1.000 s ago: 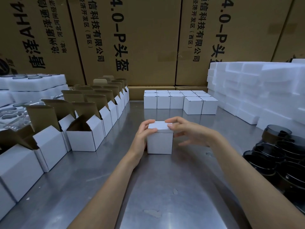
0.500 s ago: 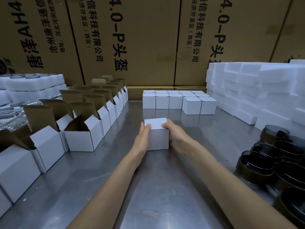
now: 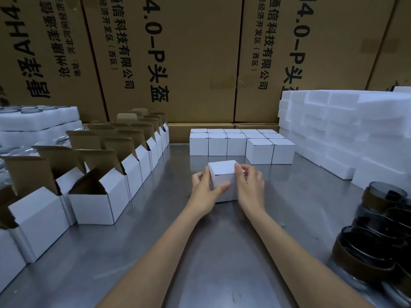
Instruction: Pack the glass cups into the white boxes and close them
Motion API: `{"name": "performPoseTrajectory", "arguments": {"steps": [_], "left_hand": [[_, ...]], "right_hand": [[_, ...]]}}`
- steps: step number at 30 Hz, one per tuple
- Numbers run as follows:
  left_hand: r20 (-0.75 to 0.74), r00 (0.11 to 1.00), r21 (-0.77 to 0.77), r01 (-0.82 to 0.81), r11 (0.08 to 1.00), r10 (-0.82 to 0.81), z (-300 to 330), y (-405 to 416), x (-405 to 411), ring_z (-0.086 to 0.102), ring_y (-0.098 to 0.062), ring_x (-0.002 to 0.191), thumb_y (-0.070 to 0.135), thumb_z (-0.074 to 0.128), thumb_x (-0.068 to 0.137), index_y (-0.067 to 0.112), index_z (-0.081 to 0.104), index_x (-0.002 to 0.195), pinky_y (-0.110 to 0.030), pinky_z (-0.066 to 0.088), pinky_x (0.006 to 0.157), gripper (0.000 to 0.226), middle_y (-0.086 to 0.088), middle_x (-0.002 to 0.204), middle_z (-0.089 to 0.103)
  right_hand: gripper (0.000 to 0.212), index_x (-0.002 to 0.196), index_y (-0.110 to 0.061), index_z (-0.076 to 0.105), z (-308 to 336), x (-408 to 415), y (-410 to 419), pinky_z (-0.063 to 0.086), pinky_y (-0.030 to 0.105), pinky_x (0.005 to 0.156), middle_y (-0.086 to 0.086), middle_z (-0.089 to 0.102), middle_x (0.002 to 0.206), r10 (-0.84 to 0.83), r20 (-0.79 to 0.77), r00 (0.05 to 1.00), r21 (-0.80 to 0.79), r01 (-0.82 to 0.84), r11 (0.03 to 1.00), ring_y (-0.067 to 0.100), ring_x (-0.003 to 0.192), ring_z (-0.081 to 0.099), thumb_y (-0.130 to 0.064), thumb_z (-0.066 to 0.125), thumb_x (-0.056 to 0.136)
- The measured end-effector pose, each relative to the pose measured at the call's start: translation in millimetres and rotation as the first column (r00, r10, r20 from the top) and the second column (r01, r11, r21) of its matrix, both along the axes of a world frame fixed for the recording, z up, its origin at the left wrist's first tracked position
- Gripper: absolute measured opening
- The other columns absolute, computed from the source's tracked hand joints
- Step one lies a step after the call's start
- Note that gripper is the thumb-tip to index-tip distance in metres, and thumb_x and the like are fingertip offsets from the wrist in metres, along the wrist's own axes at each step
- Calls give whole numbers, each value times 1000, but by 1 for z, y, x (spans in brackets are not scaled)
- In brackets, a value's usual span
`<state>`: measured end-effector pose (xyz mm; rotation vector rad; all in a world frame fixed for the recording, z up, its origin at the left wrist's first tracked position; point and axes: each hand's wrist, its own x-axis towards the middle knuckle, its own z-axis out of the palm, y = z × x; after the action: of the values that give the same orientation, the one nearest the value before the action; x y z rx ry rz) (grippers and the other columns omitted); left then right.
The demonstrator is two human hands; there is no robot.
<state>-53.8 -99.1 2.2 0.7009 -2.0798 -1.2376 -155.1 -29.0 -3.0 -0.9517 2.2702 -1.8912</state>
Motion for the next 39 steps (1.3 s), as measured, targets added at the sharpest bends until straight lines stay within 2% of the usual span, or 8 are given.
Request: {"name": "performPoseTrajectory", "arguments": {"steps": [4,8,12,16,22,26,31,39], "left_hand": [[-13,996,-57,-87,995,86,-3,-21,-27,50,-9,101,33,73,82,25,52,133,-19,38,83,55,-1,124,50],[-22,980,-59,-199,978,198,-3,-40,-59,61,-14,98,31,77,79,18,60,126,-24,47,85,52,1,123,64],[35,967,-87,-250,964,254,-4,-57,-91,63,-19,105,34,75,79,18,62,123,-25,46,85,48,2,121,65],[57,956,-107,-280,954,287,-4,-72,-119,63,-22,105,33,73,82,18,63,121,-30,48,88,44,2,123,65],[61,962,-105,-260,960,267,-8,-92,-151,63,-23,101,28,71,84,13,67,108,-31,49,83,29,-2,112,67],[64,959,-120,-267,956,276,-9,-100,-162,59,-20,109,34,74,80,16,64,117,-34,49,90,42,2,115,66],[132,934,-197,-304,932,333,-9,-102,-172,57,-19,113,45,70,81,20,57,124,-28,42,79,52,4,119,64],[173,939,-267,-247,932,298,-11,-102,-170,56,-21,113,42,63,87,19,55,128,-30,43,80,48,2,120,62]], "right_hand": [[42,118,-25,54,-4,-32,-12,42,34,88,-10,59,109,16,36,999,4,-16,1000,13,101,55,-57,46,92],[53,130,-23,44,-4,-62,-29,42,38,93,-9,58,119,-106,70,992,13,105,994,18,111,55,-53,55,88],[68,141,-17,33,-1,-98,-36,37,41,97,-1,37,147,-341,128,931,-41,348,937,24,130,41,-44,63,86],[78,148,-13,22,2,-127,-45,36,44,99,7,23,154,-466,111,878,25,466,884,27,136,32,-31,66,87],[80,151,-12,13,3,-153,-60,35,41,100,7,15,158,-478,97,873,132,465,876,27,139,31,-31,60,89],[77,151,-14,15,2,-156,-67,34,43,101,2,24,156,-456,74,887,186,437,880,26,136,35,-32,56,89],[67,148,-16,24,2,-155,-67,37,40,94,0,33,151,-448,53,892,219,428,877,27,129,43,-27,52,88],[61,145,-17,28,3,-152,-65,37,39,92,0,33,151,-444,48,895,244,420,874,27,128,45,-22,49,88]]}}
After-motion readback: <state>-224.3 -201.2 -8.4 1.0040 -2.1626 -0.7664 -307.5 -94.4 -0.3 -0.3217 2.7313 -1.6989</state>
